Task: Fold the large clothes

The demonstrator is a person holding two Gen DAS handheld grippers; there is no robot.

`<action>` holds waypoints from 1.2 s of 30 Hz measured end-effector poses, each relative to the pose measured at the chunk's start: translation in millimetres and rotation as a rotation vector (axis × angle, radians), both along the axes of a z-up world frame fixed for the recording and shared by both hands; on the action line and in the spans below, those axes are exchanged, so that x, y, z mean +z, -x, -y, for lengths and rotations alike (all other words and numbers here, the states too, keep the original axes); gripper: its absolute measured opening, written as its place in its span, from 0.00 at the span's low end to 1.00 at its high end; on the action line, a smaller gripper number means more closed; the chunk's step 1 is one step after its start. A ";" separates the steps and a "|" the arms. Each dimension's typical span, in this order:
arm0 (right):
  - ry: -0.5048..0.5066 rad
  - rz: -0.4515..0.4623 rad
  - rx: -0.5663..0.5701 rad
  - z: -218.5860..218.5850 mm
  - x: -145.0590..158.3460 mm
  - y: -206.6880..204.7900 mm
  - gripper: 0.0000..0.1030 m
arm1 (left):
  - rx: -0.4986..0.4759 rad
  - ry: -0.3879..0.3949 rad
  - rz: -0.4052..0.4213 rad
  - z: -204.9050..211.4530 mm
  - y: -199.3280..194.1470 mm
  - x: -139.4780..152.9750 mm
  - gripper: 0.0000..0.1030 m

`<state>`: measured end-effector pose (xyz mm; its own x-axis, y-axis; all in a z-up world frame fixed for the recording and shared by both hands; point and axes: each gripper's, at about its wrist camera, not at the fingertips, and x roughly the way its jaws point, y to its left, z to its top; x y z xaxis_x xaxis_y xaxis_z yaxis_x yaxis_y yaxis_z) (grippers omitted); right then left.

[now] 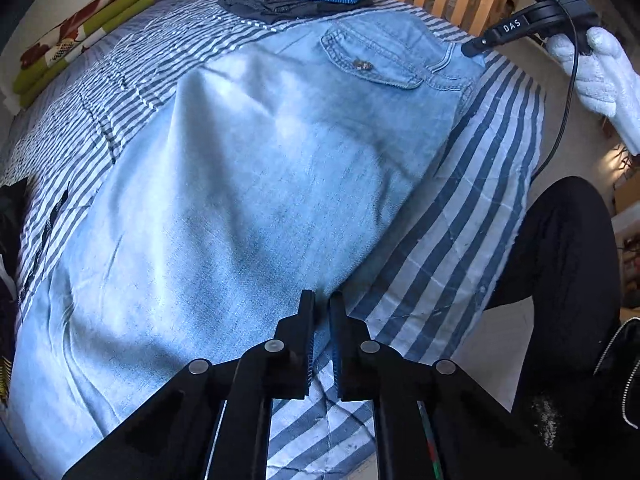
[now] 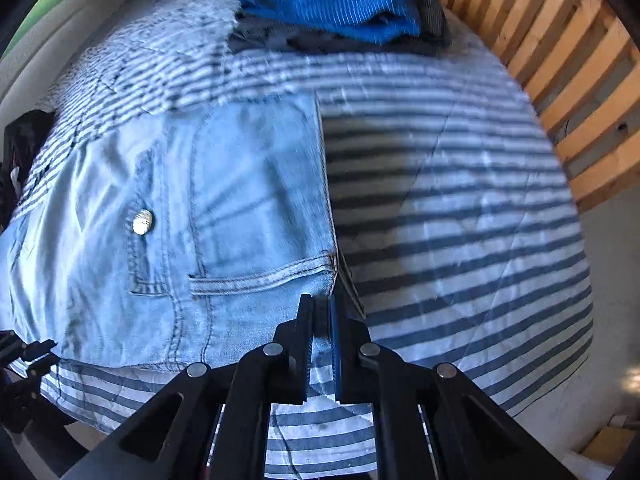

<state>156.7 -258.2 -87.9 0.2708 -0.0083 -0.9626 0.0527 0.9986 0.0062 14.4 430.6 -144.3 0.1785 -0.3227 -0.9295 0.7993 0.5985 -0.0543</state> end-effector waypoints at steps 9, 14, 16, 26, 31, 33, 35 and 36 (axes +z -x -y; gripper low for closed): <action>0.293 -0.097 0.115 -30.1 -23.4 0.8 0.08 | 0.024 0.029 -0.170 -10.9 -4.8 -11.3 0.44; 0.316 0.049 0.044 -36.3 21.3 -1.1 0.20 | 0.098 0.142 -0.116 -66.3 -21.7 37.7 0.58; 0.302 0.131 0.052 -50.6 43.6 -6.2 0.26 | 0.175 0.135 -0.045 -98.0 -41.3 47.9 0.69; 0.204 0.018 0.246 -157.8 -32.1 -57.5 0.35 | 0.593 0.084 -0.131 -262.6 -79.3 -26.5 0.67; 0.145 -0.004 0.263 -153.7 -32.9 -55.3 0.35 | 0.707 0.096 -0.129 -308.2 -72.0 0.9 0.67; 0.057 0.021 0.237 -151.0 -10.2 -62.8 0.36 | 0.689 0.093 -0.097 -308.4 -78.5 20.2 0.67; 0.015 0.065 0.242 -156.5 8.3 -70.7 0.36 | 0.629 0.109 -0.064 -292.3 -88.4 42.8 0.67; -0.010 0.092 0.255 -159.9 17.6 -77.9 0.37 | 0.602 0.116 -0.053 -280.7 -96.0 51.2 0.68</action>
<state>234.7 -98.3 -70.2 0.3489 0.0802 -0.9337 -0.2016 0.9794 0.0088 110.4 711.3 -93.1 0.3157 -0.2793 -0.9068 0.3169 0.9318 -0.1767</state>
